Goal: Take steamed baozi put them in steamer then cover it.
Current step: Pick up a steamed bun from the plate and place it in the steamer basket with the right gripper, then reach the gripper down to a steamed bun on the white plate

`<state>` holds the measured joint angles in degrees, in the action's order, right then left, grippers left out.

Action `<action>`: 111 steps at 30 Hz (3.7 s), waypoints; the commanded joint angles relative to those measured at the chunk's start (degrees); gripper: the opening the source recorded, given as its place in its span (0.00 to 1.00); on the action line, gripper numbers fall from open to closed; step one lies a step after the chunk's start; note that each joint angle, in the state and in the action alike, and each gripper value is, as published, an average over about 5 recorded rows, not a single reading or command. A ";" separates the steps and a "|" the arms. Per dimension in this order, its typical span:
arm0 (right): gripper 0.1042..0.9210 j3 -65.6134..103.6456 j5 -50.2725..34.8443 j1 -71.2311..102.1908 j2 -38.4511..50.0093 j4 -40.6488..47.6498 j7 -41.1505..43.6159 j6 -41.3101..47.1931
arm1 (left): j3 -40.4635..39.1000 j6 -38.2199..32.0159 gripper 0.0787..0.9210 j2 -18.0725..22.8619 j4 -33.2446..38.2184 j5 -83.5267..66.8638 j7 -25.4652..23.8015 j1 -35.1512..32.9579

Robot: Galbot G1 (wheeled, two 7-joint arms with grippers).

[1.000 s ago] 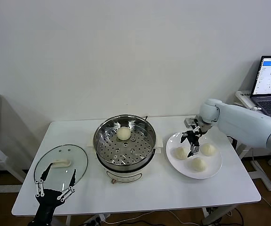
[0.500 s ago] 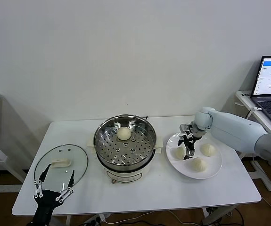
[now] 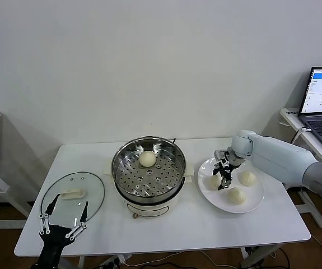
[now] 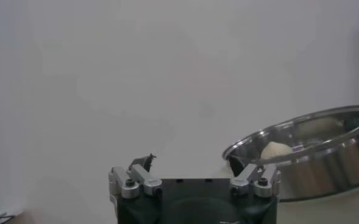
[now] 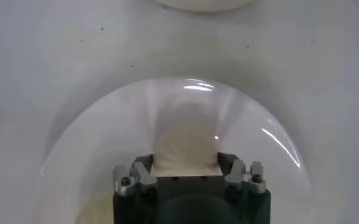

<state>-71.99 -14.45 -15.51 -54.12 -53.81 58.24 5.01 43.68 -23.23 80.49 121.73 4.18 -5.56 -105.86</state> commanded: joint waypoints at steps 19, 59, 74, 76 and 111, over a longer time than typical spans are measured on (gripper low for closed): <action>0.68 -12.35 -19.61 -35.96 -17.00 -14.48 14.72 3.17 | -0.42 0.04 0.88 -1.19 0.43 -0.68 0.43 0.97; 0.69 -19.03 -25.09 -21.28 -37.94 -9.10 -6.48 14.91 | -0.22 0.10 0.88 -0.87 -1.33 -1.91 0.90 3.08; 0.87 -17.99 -23.70 -20.88 -35.13 -10.91 -8.05 14.94 | 0.10 -0.15 0.88 -0.60 -1.44 -1.94 1.04 2.94; 0.88 -16.92 -22.43 -22.35 -32.64 -13.05 -7.50 14.62 | 0.04 -0.12 0.88 -0.57 -1.40 -1.93 1.06 2.92; 0.88 -0.13 6.98 -2.22 16.72 -9.80 10.18 -10.50 | -1.99 0.41 0.88 0.58 -0.98 0.58 1.10 1.32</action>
<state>-74.08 -12.91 -28.91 -43.46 -66.73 70.65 -1.00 42.11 -22.80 80.86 120.70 4.10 -4.37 -104.02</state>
